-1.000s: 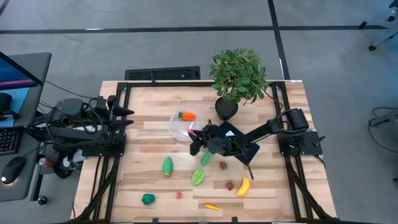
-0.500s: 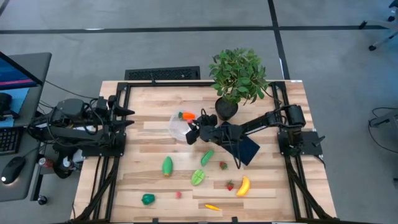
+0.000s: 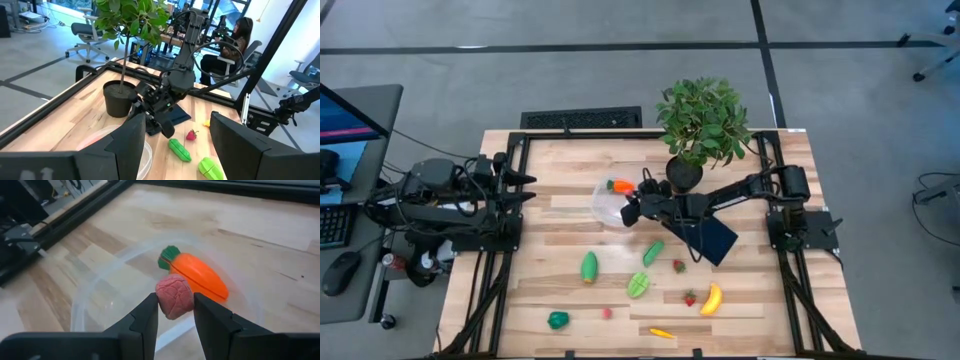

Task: Pick and placing Produce into tupperware
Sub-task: Put the right pink peach into the transparent bin

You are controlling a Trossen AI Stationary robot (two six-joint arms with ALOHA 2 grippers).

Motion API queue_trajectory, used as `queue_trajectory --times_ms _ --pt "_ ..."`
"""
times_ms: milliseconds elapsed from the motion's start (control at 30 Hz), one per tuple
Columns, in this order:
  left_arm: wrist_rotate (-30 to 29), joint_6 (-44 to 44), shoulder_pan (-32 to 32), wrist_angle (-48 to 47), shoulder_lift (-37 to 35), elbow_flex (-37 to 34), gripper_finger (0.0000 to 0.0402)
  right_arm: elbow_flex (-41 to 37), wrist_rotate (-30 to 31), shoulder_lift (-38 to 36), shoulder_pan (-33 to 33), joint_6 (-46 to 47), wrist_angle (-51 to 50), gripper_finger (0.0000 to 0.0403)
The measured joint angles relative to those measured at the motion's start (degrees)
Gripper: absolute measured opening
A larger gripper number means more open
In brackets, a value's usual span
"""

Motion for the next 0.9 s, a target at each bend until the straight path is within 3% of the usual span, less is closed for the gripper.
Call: queue_trajectory --times_ms 700,900 --pt "-0.43 0.04 0.02 -0.07 0.00 0.00 0.0211 0.00 0.00 0.00 0.02 0.08 -0.88 0.0113" --pt "-0.48 0.04 0.02 -0.50 0.02 0.00 0.0211 0.00 -0.01 0.00 0.02 0.08 -0.87 0.0135"
